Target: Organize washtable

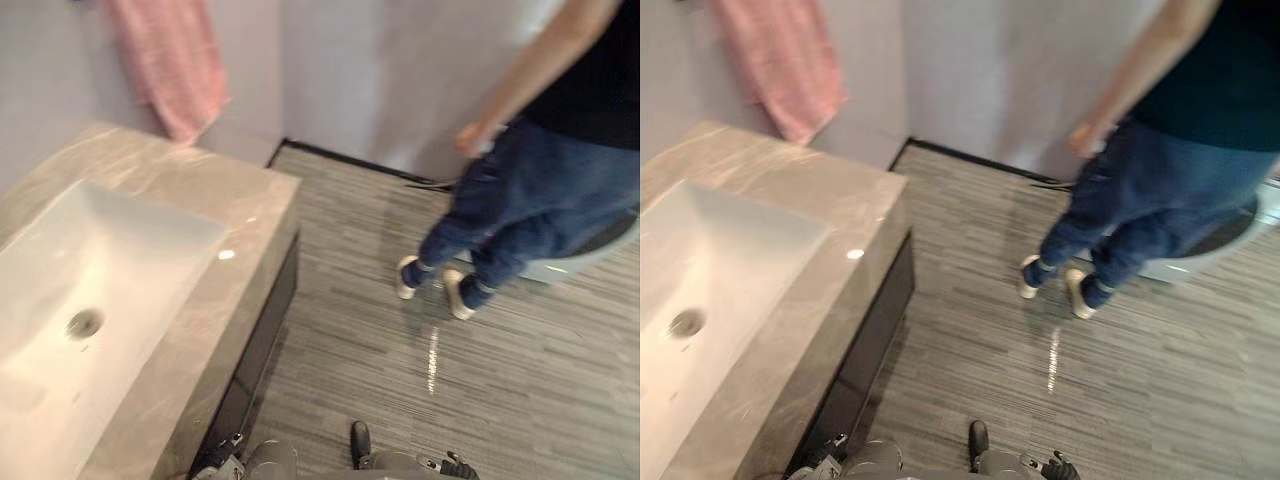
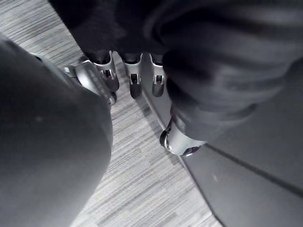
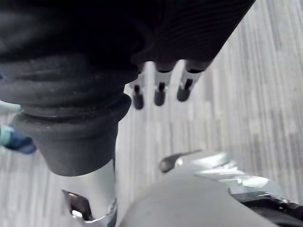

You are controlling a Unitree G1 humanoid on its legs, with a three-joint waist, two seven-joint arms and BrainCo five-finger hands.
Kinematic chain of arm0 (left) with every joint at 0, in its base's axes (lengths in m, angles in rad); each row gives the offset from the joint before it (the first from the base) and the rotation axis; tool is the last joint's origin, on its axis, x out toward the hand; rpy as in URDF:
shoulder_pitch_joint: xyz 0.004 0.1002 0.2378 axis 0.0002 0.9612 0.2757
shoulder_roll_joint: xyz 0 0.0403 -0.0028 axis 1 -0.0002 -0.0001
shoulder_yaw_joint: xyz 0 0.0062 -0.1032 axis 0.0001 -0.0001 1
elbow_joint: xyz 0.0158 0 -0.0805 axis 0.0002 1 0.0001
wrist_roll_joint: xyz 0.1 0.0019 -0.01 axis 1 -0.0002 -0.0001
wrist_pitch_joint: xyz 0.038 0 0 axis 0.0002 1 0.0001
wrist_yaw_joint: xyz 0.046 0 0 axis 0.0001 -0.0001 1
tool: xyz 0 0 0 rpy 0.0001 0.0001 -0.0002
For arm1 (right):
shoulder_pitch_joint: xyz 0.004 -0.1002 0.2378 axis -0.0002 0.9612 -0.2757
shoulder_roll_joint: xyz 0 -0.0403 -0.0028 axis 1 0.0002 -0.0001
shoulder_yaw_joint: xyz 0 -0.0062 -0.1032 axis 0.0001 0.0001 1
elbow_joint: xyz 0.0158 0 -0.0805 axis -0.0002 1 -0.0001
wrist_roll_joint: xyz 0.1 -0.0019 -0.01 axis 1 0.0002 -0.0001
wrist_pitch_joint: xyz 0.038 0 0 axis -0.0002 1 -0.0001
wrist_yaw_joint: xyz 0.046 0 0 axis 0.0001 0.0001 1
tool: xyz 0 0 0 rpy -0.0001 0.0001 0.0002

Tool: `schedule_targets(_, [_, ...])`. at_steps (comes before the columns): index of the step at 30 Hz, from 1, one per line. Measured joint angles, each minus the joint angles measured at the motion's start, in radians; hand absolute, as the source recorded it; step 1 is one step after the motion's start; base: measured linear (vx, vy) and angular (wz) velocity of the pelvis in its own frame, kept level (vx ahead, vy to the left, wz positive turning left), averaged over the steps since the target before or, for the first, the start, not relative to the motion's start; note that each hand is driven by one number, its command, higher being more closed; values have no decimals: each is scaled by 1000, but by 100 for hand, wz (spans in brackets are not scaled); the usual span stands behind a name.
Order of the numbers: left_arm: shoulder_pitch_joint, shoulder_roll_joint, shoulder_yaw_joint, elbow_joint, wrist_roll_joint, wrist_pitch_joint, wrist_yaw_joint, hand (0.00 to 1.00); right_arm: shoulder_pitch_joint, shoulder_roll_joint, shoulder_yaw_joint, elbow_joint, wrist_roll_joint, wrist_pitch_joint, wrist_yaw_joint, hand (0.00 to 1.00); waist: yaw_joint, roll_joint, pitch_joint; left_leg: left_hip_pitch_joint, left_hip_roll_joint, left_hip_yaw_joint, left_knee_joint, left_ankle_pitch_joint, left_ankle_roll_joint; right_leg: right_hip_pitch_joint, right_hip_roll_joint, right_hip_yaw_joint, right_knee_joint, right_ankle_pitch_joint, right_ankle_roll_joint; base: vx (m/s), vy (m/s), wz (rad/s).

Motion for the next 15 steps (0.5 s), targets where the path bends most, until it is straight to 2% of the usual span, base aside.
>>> schedule_targets(1, [0, -6, -5, 7, 52, -33, 11, 0, 0, -5, 13, -1, 1, 0, -3, 0, -10, 12, -8, 18, 11, 42, -24, -3, 5, -5, 7, 26, -20, 6, -8, 62, 30, -98])
schedule_targets(3, [-2, -9, -7, 12, 98, -52, 23, 0, -2, -9, 12, -2, 1, 1, -6, 0, -25, 21, -18, 33, 14, 75, -47, -5, 10, -15, 12, 33, -30, 8, -10, 105, 24, -87])
schedule_targets(5, [-4, -22, -7, 15, 125, -53, 24, 0, 9, -29, 11, -1, 1, 4, -6, 0, -24, 49, -18, 69, 16, 120, -62, -13, 31, -26, 29, 92, -21, 40, 22, 187, 61, -99])
schedule_targets(6, [-2, -24, -7, 15, 132, -53, 24, 0, 7, -34, 12, -1, 1, 5, -6, 0, -20, 56, -17, 79, 16, 126, -65, -16, 37, -30, 38, 114, -17, 41, 24, 154, 80, -116])
schedule_targets(9, [1, -22, -11, 17, 157, -53, 25, 0, -1, -33, 15, -1, 3, 6, -6, 0, -23, 57, -19, 119, 16, 183, -70, -20, 44, -43, 71, 196, 0, 46, 25, 126, 71, -126])
schedule_targets(12, [-6, -16, -38, 18, 204, -52, 23, 0, -7, -33, 6, -5, 8, 1, -7, 0, -25, 52, -30, 132, 13, 309, -88, -33, 67, -102, 115, 283, 2, 102, 24, 40, 67, -167])
schedule_targets(13, [-13, -10, -46, 23, 225, -49, 21, 0, -17, -32, -9, -5, 13, 4, -11, 0, -29, 50, -30, 125, 12, 383, -90, -35, 70, -140, 142, 290, 0, 160, 14, -30, 118, -218])
schedule_targets(14, [-20, -7, -48, 24, 250, -45, 20, 0, -27, -23, -18, -9, 21, 4, -14, 0, -26, 47, -29, 98, 18, 460, -54, -28, 81, -176, 170, 239, -16, 272, -27, -47, 126, -236])
schedule_targets(15, [-25, 3, -48, 24, 263, -41, 20, 0, -36, -20, -17, -16, 24, 7, -15, 0, -18, 38, -20, 65, 31, 490, -3, -30, 87, -185, 174, 192, -38, 344, -71, -113, 113, -242])
